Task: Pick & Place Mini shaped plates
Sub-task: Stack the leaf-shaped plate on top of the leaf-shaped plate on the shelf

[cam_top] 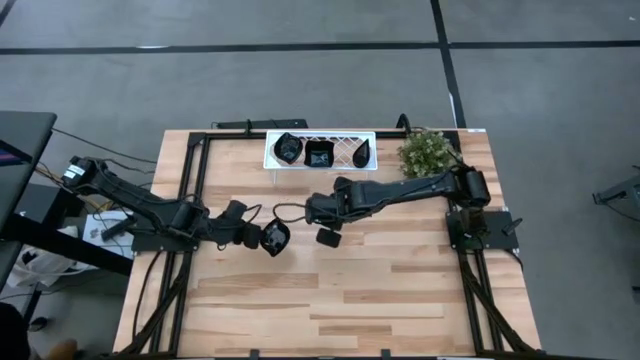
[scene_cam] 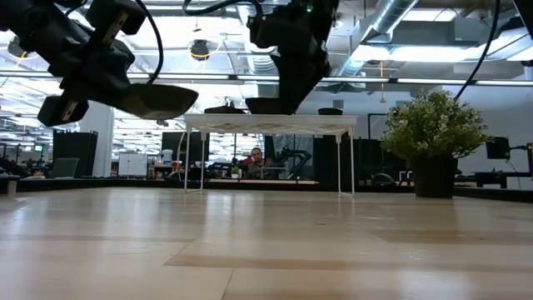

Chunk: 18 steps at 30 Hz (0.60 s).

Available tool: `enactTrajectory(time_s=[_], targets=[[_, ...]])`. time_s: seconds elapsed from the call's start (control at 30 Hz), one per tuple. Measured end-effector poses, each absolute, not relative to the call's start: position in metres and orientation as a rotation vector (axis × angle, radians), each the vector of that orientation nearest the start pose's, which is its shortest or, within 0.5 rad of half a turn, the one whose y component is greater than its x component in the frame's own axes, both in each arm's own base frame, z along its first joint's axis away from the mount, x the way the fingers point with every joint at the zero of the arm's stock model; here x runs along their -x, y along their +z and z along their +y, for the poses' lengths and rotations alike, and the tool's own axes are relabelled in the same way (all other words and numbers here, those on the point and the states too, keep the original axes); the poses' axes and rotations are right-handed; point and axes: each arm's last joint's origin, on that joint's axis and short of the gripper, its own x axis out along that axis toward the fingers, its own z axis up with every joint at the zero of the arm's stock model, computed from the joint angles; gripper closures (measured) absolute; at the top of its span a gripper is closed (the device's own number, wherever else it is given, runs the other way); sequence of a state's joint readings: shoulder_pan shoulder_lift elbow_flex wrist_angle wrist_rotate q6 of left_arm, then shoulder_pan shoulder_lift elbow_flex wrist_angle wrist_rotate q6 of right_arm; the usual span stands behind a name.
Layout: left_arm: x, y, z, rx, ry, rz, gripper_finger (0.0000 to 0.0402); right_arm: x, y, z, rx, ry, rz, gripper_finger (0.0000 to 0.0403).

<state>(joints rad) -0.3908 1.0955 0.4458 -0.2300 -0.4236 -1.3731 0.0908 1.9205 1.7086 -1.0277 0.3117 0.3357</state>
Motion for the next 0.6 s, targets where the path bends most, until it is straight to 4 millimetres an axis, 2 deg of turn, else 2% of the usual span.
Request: enactTrajectory(time_s=[0.13,0.3,0.43,0.6], targets=[[-0.18,0.171,-0.06,0.963,0.549,0.575,0.0396,-0.386,0.266,0.033,0.006,-0.41,1.162,0.0295],[-0.179,0.179,-0.053,0.989,0.559,0.516,0.0396,-0.366,0.284,0.029,0.0,-0.405,1.064,0.0295],[-0.18,0.186,-0.045,1.0,0.561,0.456,0.0396,-0.342,0.294,0.025,-0.005,-0.365,0.967,0.0295],[-0.188,0.203,-0.036,0.977,0.537,0.376,0.0396,-0.306,0.287,0.018,-0.11,-0.279,0.885,0.0295]])
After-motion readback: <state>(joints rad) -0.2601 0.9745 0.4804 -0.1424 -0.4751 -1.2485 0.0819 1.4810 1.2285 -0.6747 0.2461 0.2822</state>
